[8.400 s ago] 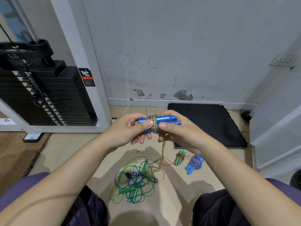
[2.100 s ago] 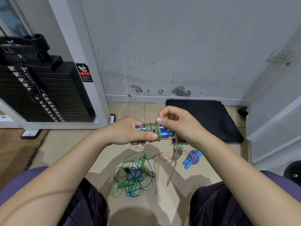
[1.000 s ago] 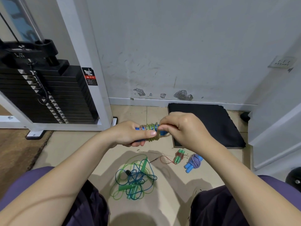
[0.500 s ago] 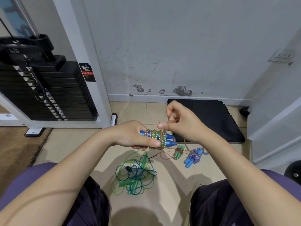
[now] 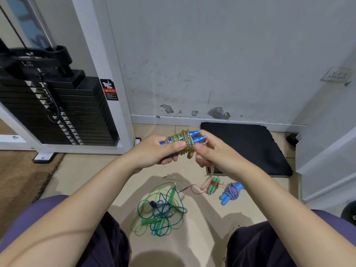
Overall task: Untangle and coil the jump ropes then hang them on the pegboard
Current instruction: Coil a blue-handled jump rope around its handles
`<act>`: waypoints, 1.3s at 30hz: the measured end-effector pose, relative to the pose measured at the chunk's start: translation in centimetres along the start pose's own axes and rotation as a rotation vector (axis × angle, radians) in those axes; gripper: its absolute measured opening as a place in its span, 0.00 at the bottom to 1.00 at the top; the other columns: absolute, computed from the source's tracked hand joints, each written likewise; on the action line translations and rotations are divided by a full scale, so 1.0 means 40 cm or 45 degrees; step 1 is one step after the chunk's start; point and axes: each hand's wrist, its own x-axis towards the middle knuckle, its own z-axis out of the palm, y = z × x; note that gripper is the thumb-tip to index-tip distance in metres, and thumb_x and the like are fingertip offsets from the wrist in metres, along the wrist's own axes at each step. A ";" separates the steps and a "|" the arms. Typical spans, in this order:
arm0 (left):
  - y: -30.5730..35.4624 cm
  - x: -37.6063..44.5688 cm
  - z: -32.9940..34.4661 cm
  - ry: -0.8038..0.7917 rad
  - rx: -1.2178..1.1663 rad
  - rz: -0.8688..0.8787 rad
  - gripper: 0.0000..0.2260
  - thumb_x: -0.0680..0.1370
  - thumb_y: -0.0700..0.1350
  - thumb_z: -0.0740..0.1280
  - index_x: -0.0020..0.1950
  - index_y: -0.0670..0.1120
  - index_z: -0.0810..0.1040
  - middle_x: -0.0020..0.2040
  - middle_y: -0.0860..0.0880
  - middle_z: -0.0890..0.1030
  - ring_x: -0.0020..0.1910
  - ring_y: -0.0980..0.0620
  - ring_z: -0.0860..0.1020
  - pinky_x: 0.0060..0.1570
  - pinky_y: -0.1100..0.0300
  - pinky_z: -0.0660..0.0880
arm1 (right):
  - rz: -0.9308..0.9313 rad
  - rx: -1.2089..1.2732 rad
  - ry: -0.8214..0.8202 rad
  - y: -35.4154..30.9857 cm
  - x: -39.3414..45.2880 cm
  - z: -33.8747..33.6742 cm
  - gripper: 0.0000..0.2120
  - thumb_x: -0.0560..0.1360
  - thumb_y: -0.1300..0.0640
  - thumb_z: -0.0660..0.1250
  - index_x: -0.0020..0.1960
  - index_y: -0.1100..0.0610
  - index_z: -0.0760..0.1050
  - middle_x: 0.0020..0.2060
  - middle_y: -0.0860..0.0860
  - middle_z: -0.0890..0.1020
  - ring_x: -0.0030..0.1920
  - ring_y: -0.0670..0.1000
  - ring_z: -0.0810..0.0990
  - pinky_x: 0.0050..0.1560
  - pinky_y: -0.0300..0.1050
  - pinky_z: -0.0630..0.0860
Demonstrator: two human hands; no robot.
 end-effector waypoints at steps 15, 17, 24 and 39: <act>-0.014 0.028 -0.015 0.565 -0.263 -0.125 0.22 0.76 0.62 0.66 0.39 0.42 0.78 0.24 0.52 0.71 0.23 0.57 0.67 0.24 0.69 0.64 | 0.191 -0.113 0.204 -0.001 -0.009 0.056 0.10 0.83 0.57 0.60 0.44 0.58 0.75 0.26 0.47 0.67 0.22 0.45 0.63 0.24 0.35 0.60; -0.019 0.032 -0.018 0.638 -0.194 -0.142 0.22 0.77 0.60 0.67 0.38 0.41 0.78 0.22 0.53 0.72 0.21 0.59 0.67 0.23 0.70 0.64 | 0.110 -0.376 0.238 -0.010 -0.013 0.059 0.14 0.81 0.53 0.62 0.40 0.58 0.74 0.24 0.45 0.67 0.24 0.43 0.63 0.26 0.34 0.61; -0.030 0.029 0.013 0.221 0.215 -0.176 0.19 0.73 0.60 0.71 0.33 0.45 0.78 0.24 0.52 0.75 0.24 0.57 0.70 0.26 0.67 0.66 | -0.457 -0.864 0.467 -0.024 -0.009 0.000 0.11 0.78 0.53 0.62 0.42 0.58 0.77 0.36 0.49 0.76 0.38 0.48 0.73 0.41 0.44 0.70; -0.027 0.015 0.025 -0.574 -0.206 -0.167 0.16 0.75 0.48 0.69 0.60 0.41 0.76 0.51 0.40 0.83 0.45 0.45 0.83 0.40 0.58 0.80 | -0.167 -0.169 0.289 -0.013 -0.015 0.044 0.10 0.81 0.63 0.61 0.41 0.60 0.74 0.34 0.53 0.75 0.29 0.43 0.74 0.30 0.34 0.73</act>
